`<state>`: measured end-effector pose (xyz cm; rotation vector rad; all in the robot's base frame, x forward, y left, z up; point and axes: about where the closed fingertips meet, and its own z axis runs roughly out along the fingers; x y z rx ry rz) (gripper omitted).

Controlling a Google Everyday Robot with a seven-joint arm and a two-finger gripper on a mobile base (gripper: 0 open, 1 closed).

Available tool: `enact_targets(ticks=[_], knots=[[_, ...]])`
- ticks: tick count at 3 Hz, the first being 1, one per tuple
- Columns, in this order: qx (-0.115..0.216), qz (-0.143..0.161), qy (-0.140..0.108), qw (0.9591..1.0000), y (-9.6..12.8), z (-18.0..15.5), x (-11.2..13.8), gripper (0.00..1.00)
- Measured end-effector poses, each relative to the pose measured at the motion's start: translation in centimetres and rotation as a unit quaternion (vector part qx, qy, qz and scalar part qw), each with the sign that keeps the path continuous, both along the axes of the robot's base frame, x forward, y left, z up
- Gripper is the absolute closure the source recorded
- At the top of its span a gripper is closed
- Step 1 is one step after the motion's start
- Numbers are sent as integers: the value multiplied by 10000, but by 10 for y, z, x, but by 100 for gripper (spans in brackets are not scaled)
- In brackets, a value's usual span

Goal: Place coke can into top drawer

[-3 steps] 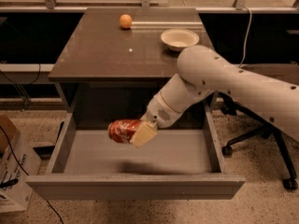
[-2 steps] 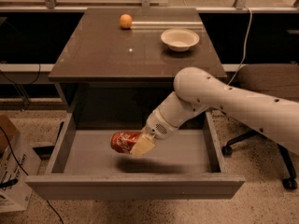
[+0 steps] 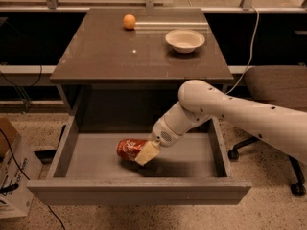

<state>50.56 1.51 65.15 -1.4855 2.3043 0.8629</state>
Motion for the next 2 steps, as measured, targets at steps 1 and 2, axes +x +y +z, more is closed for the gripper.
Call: enact_targets(ticks=[1, 2], knots=[[0, 14, 12, 10000, 1, -1, -1, 6], [0, 20, 17, 10000, 2, -2, -1, 0]])
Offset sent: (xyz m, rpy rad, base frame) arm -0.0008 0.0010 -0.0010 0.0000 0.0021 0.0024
